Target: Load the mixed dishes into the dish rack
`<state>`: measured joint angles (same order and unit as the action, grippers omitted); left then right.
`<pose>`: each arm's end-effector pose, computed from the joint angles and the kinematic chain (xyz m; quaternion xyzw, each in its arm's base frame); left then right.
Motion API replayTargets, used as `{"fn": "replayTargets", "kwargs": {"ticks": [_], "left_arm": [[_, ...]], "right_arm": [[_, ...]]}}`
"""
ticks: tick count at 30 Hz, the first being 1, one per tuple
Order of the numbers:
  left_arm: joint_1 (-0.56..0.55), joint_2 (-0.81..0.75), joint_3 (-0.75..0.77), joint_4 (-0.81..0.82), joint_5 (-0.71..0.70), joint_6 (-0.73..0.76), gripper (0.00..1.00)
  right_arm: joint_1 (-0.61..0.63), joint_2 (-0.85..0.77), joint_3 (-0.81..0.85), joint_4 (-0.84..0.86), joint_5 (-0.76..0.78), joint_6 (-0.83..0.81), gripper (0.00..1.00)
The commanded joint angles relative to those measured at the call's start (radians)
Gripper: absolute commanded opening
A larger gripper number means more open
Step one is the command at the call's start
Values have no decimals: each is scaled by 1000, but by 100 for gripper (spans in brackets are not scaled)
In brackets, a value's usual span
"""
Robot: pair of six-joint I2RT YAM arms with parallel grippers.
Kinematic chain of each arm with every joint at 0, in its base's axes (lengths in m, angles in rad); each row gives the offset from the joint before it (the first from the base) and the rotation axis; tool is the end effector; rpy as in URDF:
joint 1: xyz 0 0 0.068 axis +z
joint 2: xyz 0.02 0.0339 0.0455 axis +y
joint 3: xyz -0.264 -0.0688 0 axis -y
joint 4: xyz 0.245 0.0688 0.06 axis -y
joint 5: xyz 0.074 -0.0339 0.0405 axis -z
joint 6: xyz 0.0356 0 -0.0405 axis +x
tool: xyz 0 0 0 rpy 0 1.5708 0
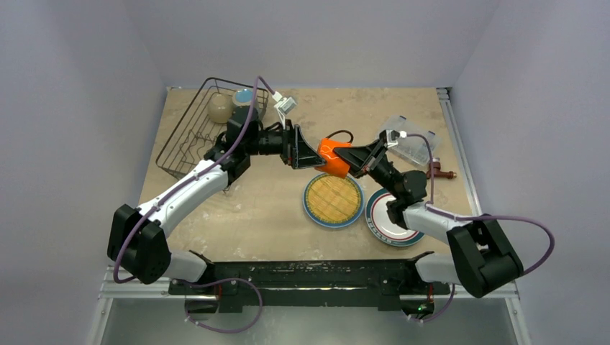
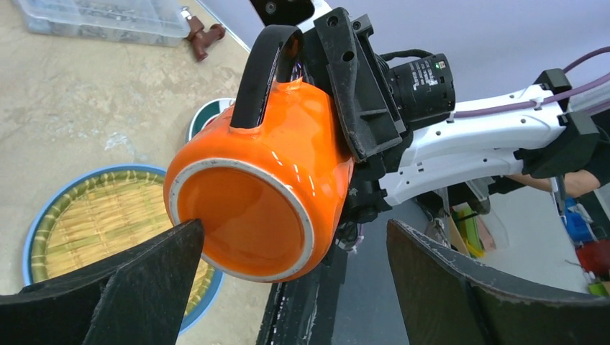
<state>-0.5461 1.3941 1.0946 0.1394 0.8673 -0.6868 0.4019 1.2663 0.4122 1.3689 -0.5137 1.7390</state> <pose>0.2604 -0.1900 0.3430 0.2232 0.7084 -0.6012 0.2950 0.2126 0.1094 0.2717 0.1298 0.5184 0.7945 0.2885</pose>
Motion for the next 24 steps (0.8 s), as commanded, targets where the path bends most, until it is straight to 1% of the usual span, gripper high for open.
{"fn": "replayTargets", "kwargs": {"ticks": [1,3,5,6,8,14,16,18,20,23,24], "left_arm": [[-39,-13,27,-44,-32,87,97],[-38,-25,57,-175,-121,167,97],[-37,-36,81,-286,-233,233,97],[-37,-42,85,-314,-277,247,96],[-35,-44,85,-325,-301,254,96],[-35,-25,90,-301,-242,218,96],[-33,-28,80,-269,-210,200,96],[-28,-21,68,-215,-145,166,97],[-24,6,61,-121,-52,106,96],[-23,51,55,-20,55,11,93],[-23,60,51,6,67,-13,92]], "right_arm": [[86,35,63,409,-38,151,0],[85,34,64,425,-40,156,0],[85,18,67,392,-43,142,0],[85,10,69,372,-45,133,0],[88,2,77,358,-50,125,0],[100,19,106,385,-57,141,0],[106,28,106,403,-57,146,0],[114,43,107,432,-55,157,0],[124,63,114,459,-55,169,0],[133,74,120,476,-53,174,0],[133,73,120,476,-52,171,0]]}}
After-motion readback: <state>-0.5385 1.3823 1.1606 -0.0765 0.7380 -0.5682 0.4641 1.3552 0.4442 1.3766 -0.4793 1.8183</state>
